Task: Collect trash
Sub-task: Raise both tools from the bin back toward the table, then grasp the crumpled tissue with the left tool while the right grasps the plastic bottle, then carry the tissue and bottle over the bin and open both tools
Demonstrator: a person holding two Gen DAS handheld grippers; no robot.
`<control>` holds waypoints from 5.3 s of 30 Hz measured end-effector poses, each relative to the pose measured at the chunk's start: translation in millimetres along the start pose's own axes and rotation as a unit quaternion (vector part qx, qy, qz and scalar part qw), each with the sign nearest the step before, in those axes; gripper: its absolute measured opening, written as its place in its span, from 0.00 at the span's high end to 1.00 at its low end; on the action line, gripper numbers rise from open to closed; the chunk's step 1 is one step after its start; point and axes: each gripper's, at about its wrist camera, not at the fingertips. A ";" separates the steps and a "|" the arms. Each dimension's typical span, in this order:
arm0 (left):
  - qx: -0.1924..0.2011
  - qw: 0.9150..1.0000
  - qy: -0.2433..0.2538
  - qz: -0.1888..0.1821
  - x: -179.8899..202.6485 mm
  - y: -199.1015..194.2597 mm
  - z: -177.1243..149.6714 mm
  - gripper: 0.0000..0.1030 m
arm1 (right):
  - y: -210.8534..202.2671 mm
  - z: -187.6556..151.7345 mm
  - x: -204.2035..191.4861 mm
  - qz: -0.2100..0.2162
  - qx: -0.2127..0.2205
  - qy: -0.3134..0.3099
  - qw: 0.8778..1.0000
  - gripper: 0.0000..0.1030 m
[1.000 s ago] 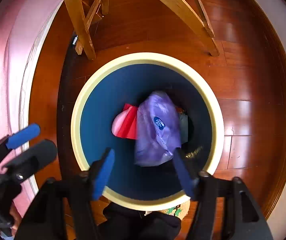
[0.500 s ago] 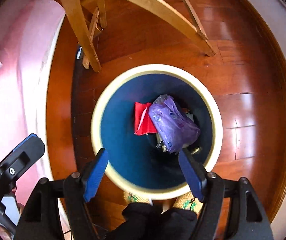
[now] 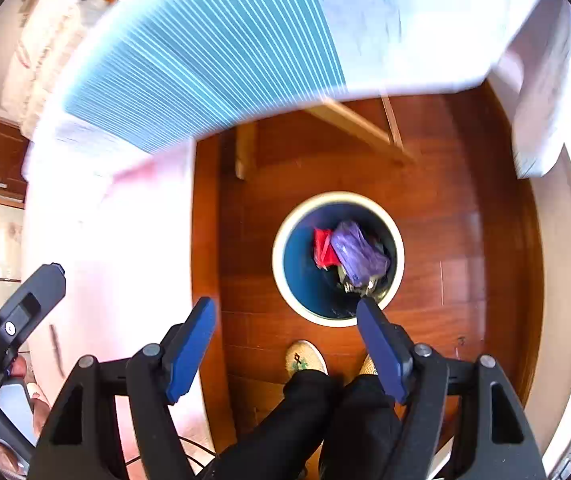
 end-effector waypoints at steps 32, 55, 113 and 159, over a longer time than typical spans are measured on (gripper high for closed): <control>0.192 0.976 0.001 0.100 53.2 -240.6 133.7 0.03 | -262.6 64.7 -111.0 0.144 0.196 -0.178 0.953 0.29; 0.057 0.996 0.056 -0.026 -110.5 -54.8 352.5 0.03 | -158.7 228.0 -208.5 0.082 0.194 -0.066 0.975 0.29; -0.083 0.994 0.035 -0.068 -211.3 130.3 479.2 0.40 | 23.8 432.0 -221.1 0.016 0.123 0.148 0.981 0.72; -0.015 1.000 -0.025 0.011 42.7 -98.8 128.2 0.40 | -172.9 76.2 -57.5 0.084 0.065 -0.104 0.989 0.72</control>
Point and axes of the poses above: each gripper's, at about its wrist camera, not at the fingertips, and y roughly the way its jaws point, x to its right, z to its top, and after that the axes turned 11 degrees about y, right-handed
